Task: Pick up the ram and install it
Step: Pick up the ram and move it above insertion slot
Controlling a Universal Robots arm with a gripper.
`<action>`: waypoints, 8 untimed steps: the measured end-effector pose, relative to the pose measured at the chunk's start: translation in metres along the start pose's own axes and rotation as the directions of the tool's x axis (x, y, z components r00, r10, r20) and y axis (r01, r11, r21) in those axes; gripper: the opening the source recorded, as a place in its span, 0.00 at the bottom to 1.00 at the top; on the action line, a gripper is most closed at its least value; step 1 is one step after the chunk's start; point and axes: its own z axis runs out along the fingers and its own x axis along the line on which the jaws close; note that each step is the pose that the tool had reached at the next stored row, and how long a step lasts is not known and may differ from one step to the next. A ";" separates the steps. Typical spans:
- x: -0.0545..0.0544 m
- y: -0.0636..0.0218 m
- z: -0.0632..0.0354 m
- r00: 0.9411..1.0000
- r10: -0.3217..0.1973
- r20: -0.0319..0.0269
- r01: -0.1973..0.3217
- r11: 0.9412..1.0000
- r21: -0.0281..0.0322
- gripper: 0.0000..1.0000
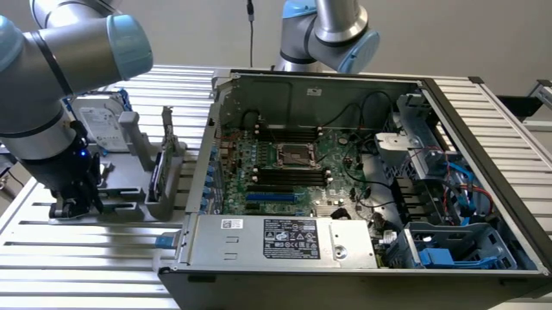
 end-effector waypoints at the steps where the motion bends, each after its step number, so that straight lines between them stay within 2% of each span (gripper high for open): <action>1: 0.000 0.0000 0.0000 1.000 0.003 0.000 -0.003 1.000 0.000 0.14; 8: 0.000 0.0000 0.0003 0.999 0.047 0.002 -0.047 0.999 -0.001 0.14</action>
